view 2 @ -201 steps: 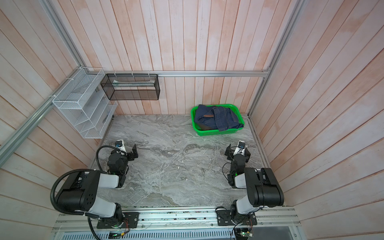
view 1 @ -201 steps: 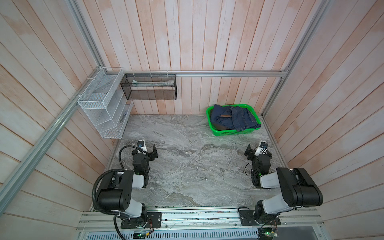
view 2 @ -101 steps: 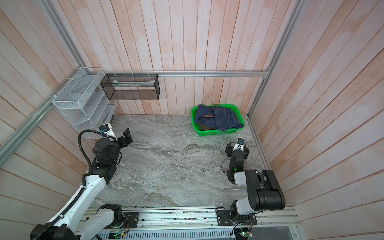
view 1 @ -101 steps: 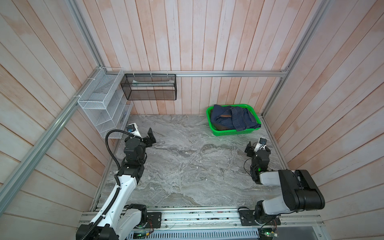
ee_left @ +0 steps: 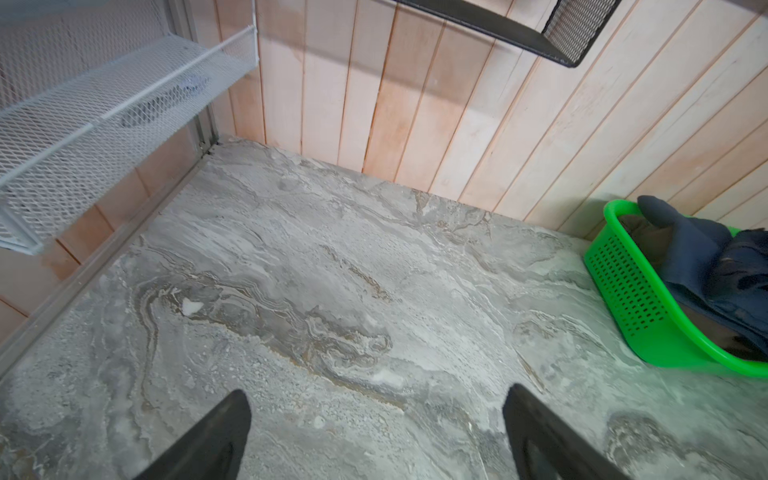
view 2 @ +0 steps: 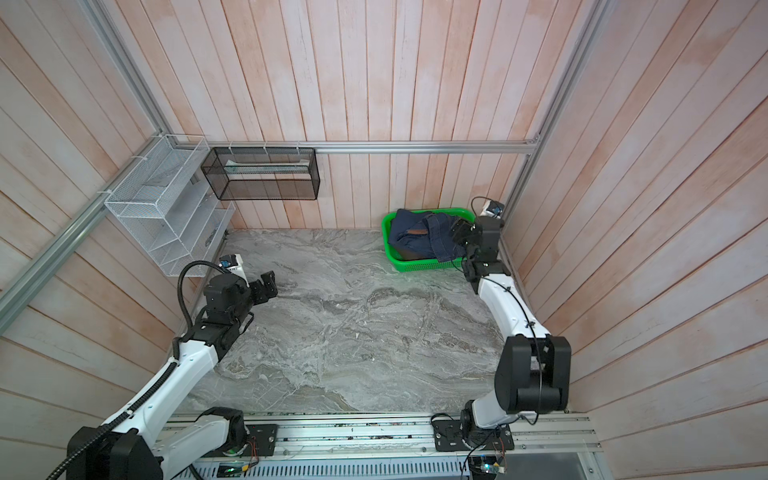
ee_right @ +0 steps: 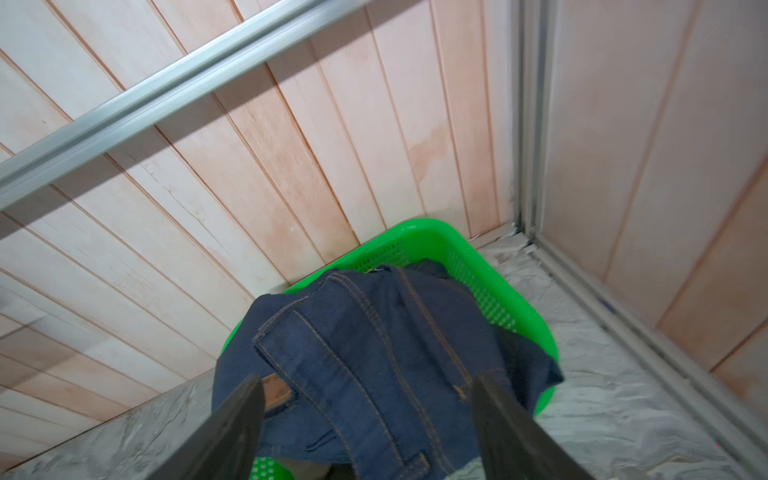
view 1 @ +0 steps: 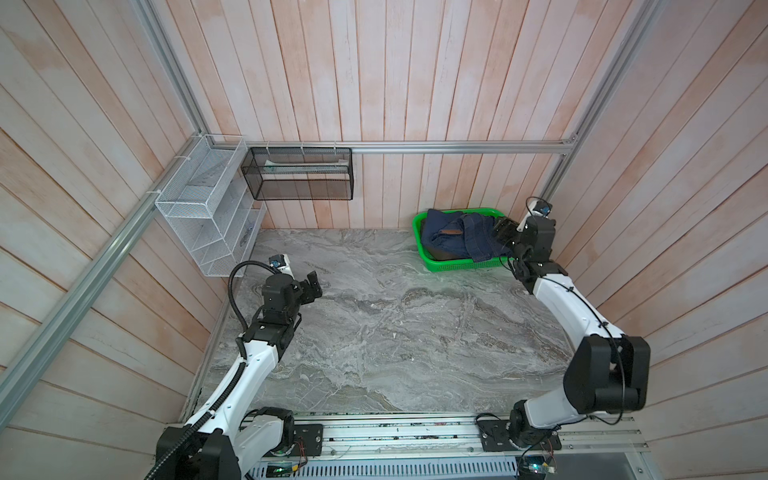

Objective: Fold and stack the trousers
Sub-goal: 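Reach the right gripper into the green basket and grasp the jeans' waistband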

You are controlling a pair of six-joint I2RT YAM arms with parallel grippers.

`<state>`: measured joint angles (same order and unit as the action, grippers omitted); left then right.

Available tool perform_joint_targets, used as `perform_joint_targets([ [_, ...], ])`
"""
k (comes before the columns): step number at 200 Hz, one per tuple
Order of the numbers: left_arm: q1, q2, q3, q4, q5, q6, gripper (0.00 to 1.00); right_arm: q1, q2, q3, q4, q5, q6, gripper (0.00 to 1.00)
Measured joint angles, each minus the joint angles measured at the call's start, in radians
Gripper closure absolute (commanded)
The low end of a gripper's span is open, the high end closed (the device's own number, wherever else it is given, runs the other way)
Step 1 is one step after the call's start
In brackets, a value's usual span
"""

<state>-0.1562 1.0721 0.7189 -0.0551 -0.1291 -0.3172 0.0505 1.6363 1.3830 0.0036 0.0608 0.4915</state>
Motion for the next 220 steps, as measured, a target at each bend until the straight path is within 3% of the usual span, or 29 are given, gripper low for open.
perform_joint_targets([
  [27, -0.053, 0.023, 0.053, -0.051, 0.018, -0.034, 0.03, 0.060, 0.208, 0.304, -0.240, -0.024, 0.058, 0.21],
  [61, -0.110, 0.066, 0.083, -0.111, 0.021, -0.056, 0.03, 0.140, 0.403, 0.554, -0.472, 0.000, 0.093, 0.14],
  [80, -0.129, 0.077, 0.084, -0.142, 0.021, -0.058, 0.03, 0.167, 0.506, 0.678, -0.576, 0.030, 0.110, 0.02],
  [108, -0.134, 0.078, 0.084, -0.162, 0.019, -0.057, 0.03, 0.185, 0.657, 0.880, -0.719, 0.077, 0.113, 0.02],
  [162, -0.135, 0.078, 0.084, -0.170, 0.017, -0.053, 0.03, 0.188, 0.771, 1.012, -0.822, 0.109, 0.156, 0.02],
  [186, -0.135, 0.078, 0.084, -0.169, 0.017, -0.052, 0.03, 0.188, 0.804, 1.039, -0.824, 0.119, 0.178, 0.10],
  [220, -0.135, 0.078, 0.084, -0.169, 0.017, -0.048, 0.03, 0.188, 0.829, 1.044, -0.824, 0.126, 0.201, 0.31],
])
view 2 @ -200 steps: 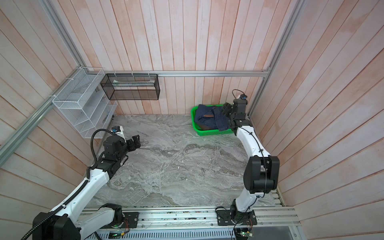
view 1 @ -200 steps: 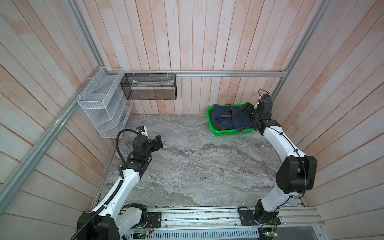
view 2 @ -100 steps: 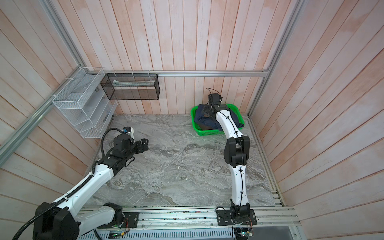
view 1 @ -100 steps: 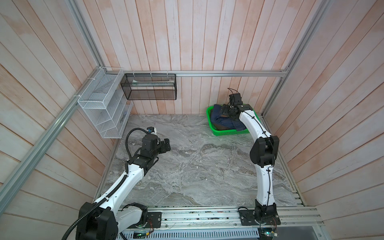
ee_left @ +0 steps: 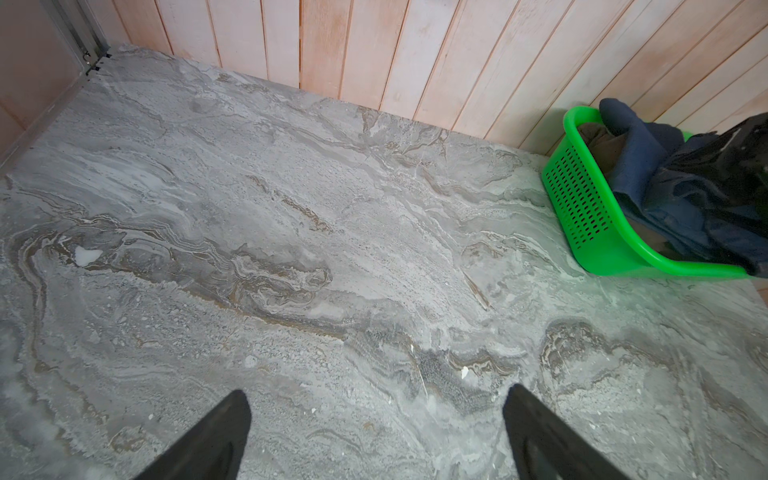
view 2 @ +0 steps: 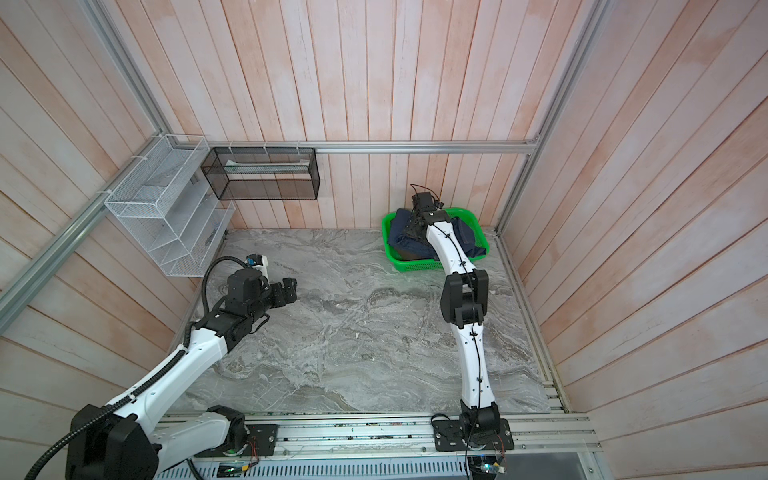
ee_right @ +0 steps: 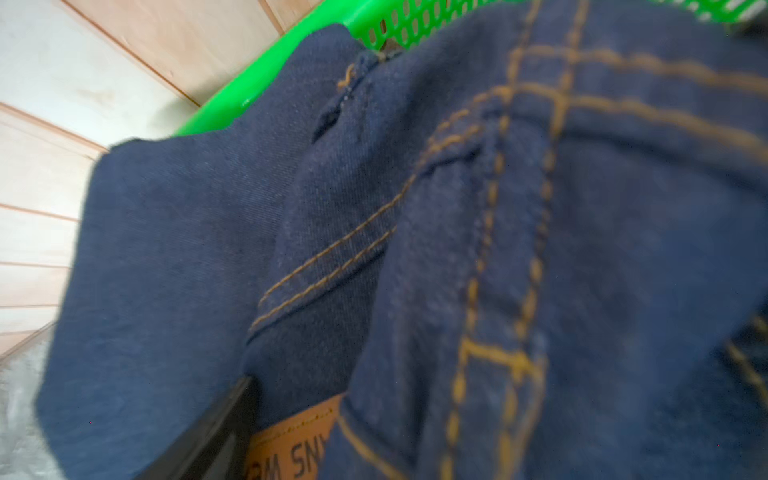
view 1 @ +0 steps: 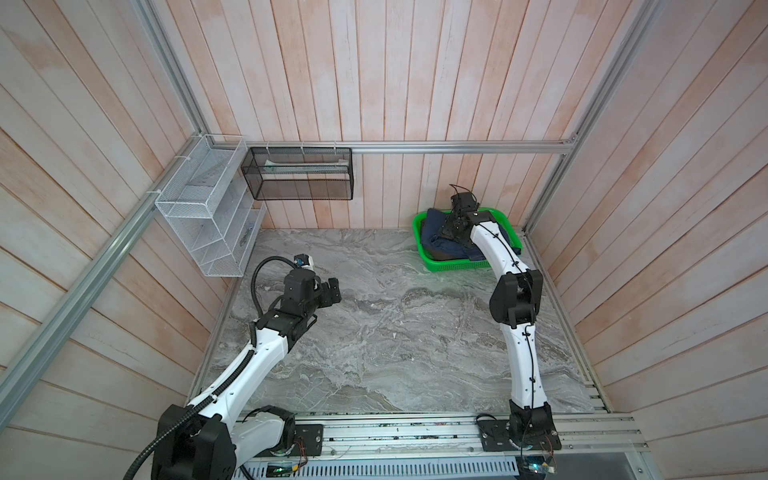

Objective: Fold and stack the trousers
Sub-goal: 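Reach the right gripper into the green basket and grasp the jeans' waistband, then lift the jeans with the right gripper while the left gripper approaches the legs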

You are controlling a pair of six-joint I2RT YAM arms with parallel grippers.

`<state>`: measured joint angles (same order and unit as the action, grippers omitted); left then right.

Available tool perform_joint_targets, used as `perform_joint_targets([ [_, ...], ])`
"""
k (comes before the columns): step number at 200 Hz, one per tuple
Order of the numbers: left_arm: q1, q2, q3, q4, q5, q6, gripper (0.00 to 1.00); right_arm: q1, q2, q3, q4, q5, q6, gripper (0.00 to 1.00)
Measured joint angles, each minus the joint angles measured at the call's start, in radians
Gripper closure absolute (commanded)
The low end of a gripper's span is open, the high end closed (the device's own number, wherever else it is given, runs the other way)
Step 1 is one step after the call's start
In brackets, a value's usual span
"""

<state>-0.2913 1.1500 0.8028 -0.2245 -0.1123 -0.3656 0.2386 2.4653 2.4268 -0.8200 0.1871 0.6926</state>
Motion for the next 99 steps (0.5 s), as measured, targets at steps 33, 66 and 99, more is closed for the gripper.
perform_joint_targets([
  [33, 0.000, 0.000, 0.000, 0.000, -0.004, 0.003, 0.03, -0.004, 0.002, 0.003, 0.001, 0.012, 0.011, 0.79],
  [66, -0.002, -0.014, 0.000, -0.007, -0.006, 0.002, 0.03, -0.005, -0.011, 0.003, 0.013, 0.016, 0.007, 1.00],
  [99, -0.006, -0.059, 0.000, -0.025, -0.008, 0.001, 0.03, 0.003, -0.070, 0.049, 0.006, 0.011, -0.026, 1.00],
])
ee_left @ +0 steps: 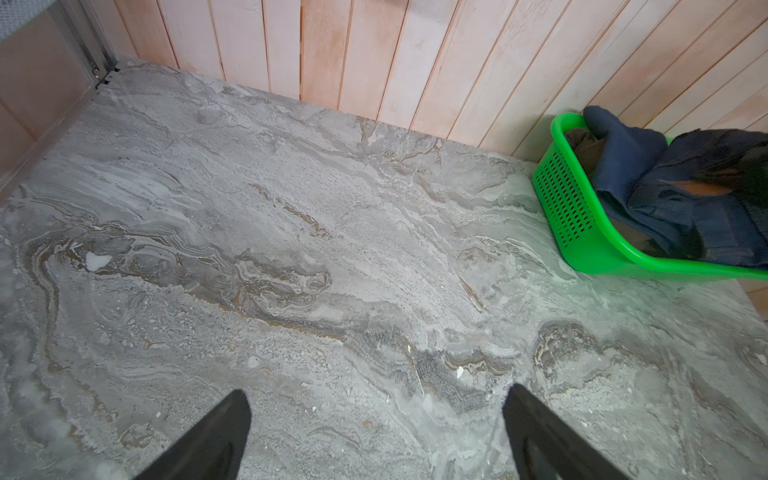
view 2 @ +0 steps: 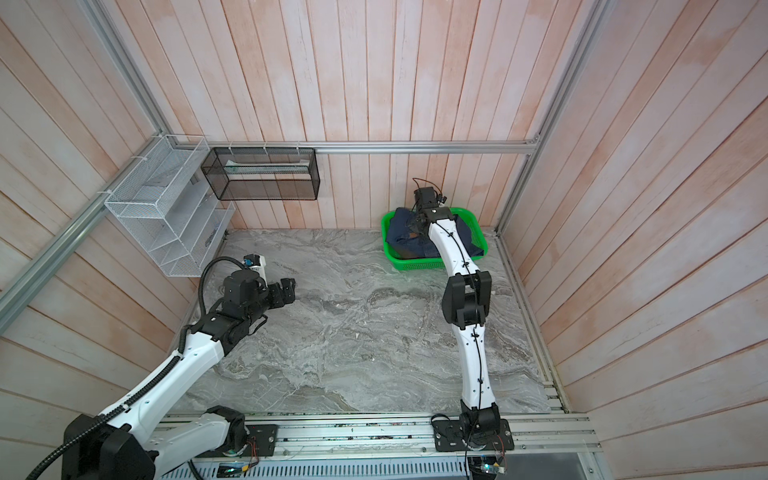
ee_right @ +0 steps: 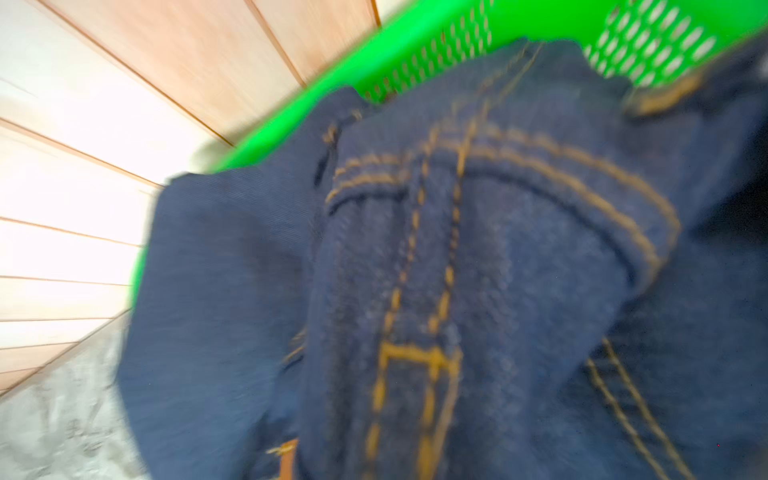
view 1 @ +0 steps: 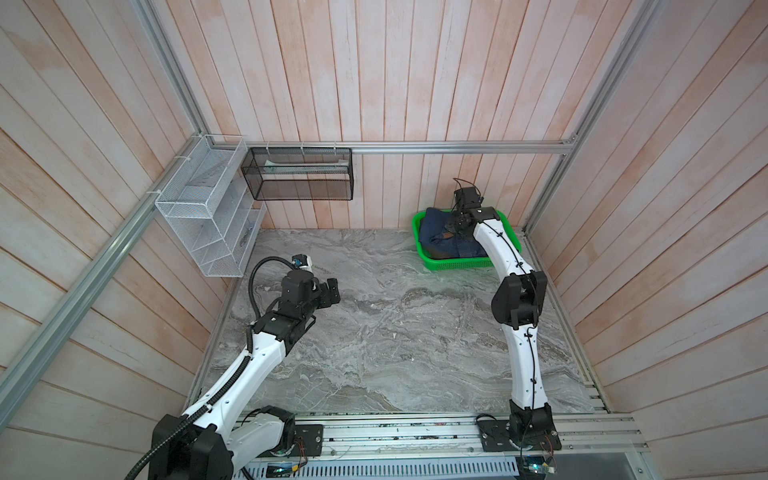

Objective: Fold and stack the trousers
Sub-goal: 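Lift the jeans with the right gripper while the left gripper approaches the legs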

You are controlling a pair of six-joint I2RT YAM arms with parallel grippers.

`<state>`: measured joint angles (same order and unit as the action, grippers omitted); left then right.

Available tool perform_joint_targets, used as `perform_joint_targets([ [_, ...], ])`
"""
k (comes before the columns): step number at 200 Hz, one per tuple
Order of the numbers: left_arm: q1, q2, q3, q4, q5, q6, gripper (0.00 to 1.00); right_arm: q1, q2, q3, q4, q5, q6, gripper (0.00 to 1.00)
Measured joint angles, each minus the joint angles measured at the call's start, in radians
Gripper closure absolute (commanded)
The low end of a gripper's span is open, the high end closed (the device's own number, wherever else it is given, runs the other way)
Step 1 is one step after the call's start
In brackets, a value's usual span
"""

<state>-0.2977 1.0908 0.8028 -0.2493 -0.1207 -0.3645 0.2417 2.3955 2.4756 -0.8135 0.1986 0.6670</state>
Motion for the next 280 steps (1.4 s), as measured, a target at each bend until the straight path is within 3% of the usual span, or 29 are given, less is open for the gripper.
perform_joint_targets([
  [32, -0.005, -0.060, 0.000, -0.022, -0.004, -0.015, 0.03, 0.021, -0.151, 0.052, 0.035, -0.034, -0.080, 1.00],
  [71, -0.006, -0.161, -0.004, -0.035, 0.005, -0.052, 0.03, 0.086, -0.456, 0.051, 0.205, -0.161, -0.183, 1.00],
  [98, -0.008, -0.259, -0.040, -0.015, 0.034, -0.084, 0.04, 0.157, -0.590, 0.108, 0.308, -0.244, -0.219, 1.00],
  [146, -0.059, -0.447, -0.200, 0.125, 0.091, -0.111, 0.04, 0.200, -0.712, 0.151, 0.446, -0.387, -0.170, 1.00],
  [189, -0.185, -0.431, -0.231, 0.245, 0.088, -0.113, 0.04, 0.201, -0.752, 0.132, 0.475, -0.490, -0.057, 1.00],
  [215, -0.252, -0.393, -0.231, 0.280, 0.069, -0.119, 0.03, 0.201, -0.826, 0.010, 0.452, -0.517, -0.017, 1.00],
  [235, -0.291, -0.363, -0.231, 0.283, 0.046, -0.124, 0.03, 0.201, -0.934, -0.181, 0.433, -0.494, -0.007, 1.00],
  [280, -0.314, -0.309, -0.231, 0.220, 0.011, -0.170, 0.05, 0.147, -1.300, -0.797, 0.400, -0.247, 0.035, 1.00],
])
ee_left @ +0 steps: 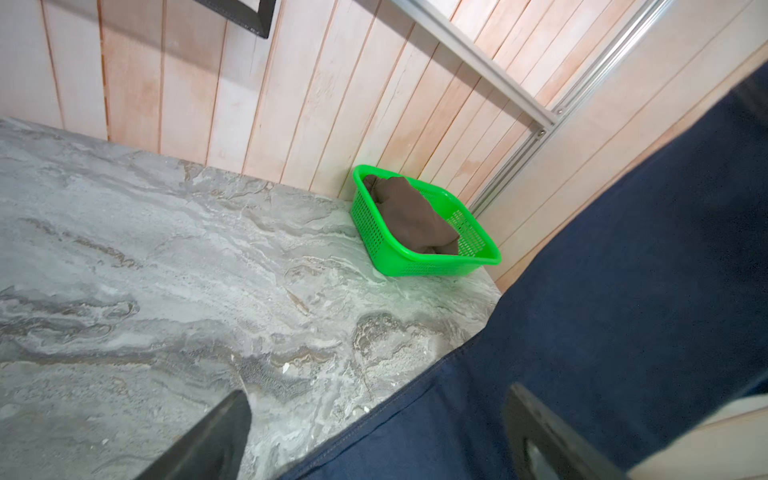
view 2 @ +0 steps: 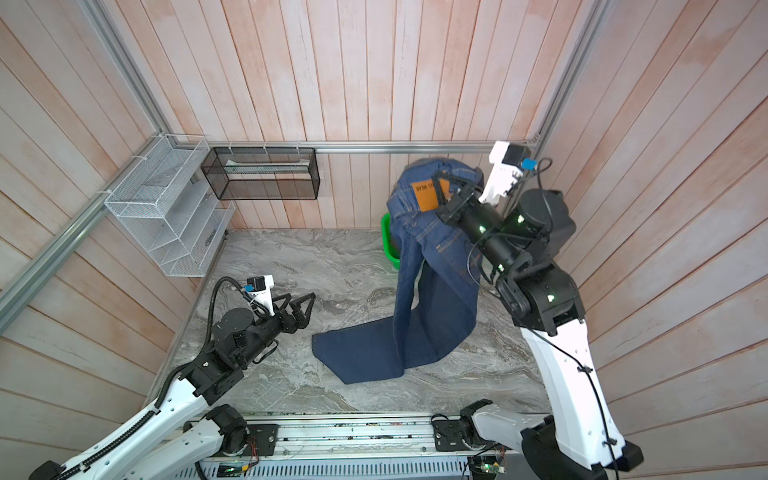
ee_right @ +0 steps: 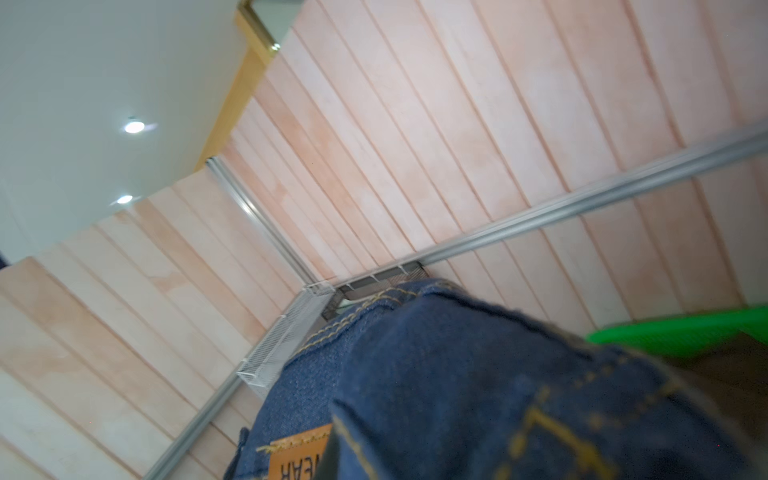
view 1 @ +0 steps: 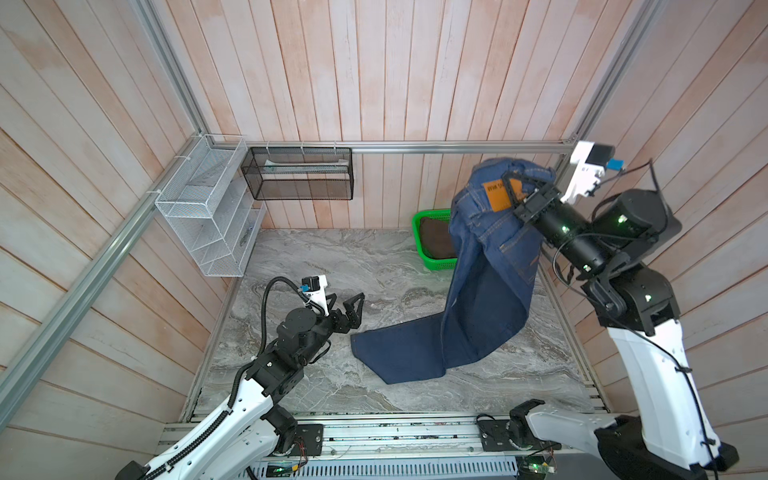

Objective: Fold and stack the trousers
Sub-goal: 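Lay the jeans down with the right gripper while the left grasps the hems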

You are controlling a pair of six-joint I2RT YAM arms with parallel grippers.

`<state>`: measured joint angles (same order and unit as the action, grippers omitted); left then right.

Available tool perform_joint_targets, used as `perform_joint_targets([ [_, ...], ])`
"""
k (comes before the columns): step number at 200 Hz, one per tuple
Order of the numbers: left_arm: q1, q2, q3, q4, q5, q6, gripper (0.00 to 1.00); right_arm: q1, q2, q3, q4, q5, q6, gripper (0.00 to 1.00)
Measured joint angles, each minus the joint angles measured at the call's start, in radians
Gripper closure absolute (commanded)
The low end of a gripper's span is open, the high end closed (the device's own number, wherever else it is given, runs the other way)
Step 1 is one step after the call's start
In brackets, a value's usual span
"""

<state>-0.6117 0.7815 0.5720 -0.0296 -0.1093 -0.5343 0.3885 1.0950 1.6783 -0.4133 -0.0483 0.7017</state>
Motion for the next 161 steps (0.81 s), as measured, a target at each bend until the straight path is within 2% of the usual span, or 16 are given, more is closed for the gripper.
perform_joint_targets([
  [19, 0.000, 0.036, 0.000, -0.060, -0.001, -0.017, 0.06, -0.132, -0.119, -0.227, -0.006, 0.063, 0.040, 1.00],
  [40, -0.008, 0.066, 0.000, -0.131, 0.001, -0.031, 0.07, -0.348, -0.191, -0.447, 0.003, 0.038, 0.089, 1.00],
  [52, -0.016, 0.069, 0.000, -0.167, 0.001, -0.037, 0.07, -0.465, -0.200, -0.554, 0.002, 0.012, 0.113, 0.96],
  [60, -0.022, 0.069, 0.002, -0.187, 0.000, -0.039, 0.07, -0.526, -0.196, -0.615, 0.002, -0.006, 0.125, 0.89],
  [69, -0.031, 0.069, 0.009, -0.214, 0.000, -0.041, 0.07, -0.588, -0.191, -0.683, -0.003, -0.019, 0.138, 0.75],
  [87, -0.052, 0.066, 0.025, -0.256, 0.000, -0.051, 0.07, -0.688, -0.189, -0.777, -0.016, -0.036, 0.165, 0.55],
  [102, -0.077, 0.064, 0.034, -0.280, -0.001, -0.061, 0.10, -0.752, -0.193, -0.808, -0.020, -0.045, 0.179, 0.38],
  [116, -0.110, 0.064, 0.034, -0.300, -0.003, -0.080, 0.10, -0.786, -0.201, -0.811, -0.028, -0.042, 0.192, 0.30],
  [136, -0.182, 0.080, 0.034, -0.329, -0.014, -0.122, 0.10, -0.791, -0.223, -0.809, -0.032, -0.040, 0.211, 0.25],
  [161, -0.288, 0.121, 0.027, -0.331, -0.041, -0.206, 0.09, -0.791, -0.246, -0.805, -0.037, -0.049, 0.224, 0.24],
])
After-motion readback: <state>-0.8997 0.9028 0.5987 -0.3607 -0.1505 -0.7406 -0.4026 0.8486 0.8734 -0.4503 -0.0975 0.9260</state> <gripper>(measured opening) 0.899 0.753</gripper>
